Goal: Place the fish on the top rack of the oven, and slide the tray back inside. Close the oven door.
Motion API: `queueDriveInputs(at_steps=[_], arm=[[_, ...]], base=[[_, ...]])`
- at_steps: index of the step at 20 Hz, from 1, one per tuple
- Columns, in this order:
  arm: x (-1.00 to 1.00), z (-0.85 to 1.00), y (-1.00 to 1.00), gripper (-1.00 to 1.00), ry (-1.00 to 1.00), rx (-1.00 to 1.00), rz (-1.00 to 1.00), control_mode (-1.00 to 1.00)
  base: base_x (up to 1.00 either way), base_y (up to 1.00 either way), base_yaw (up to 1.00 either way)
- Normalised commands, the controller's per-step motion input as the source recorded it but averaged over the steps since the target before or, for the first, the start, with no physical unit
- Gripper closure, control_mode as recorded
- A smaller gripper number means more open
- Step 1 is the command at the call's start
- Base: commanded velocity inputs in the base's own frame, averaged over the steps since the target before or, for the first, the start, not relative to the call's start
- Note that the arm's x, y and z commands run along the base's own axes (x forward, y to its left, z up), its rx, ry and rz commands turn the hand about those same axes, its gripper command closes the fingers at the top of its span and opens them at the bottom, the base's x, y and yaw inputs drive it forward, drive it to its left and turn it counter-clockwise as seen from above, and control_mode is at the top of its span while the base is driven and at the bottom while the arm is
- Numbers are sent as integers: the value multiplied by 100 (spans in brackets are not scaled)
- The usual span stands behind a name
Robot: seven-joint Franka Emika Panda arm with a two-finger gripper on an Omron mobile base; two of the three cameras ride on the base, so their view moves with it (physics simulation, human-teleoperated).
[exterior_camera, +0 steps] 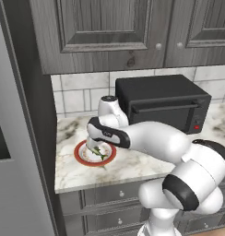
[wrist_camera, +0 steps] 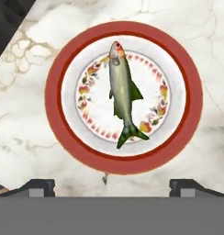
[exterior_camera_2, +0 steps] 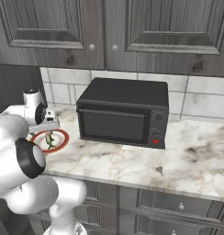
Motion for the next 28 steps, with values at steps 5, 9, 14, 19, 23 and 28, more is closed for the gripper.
queueDriveInputs(at_steps=[5,9,14,19,23,28], arm=[[44,-41,9,-100,-3,0,0,-100],[43,-39,25,-100,0,0,0,-100],[33,-39,6,-100,0,0,0,-100],[36,-40,7,-100,0,0,0,-100],[34,-47,28,-100,0,0,0,-100],[9,-29,17,100,-3,0,0,-100]], base=[[0,0,0],[0,0,0],[0,0,0],[0,0,0],[0,0,0],[0,0,0]])
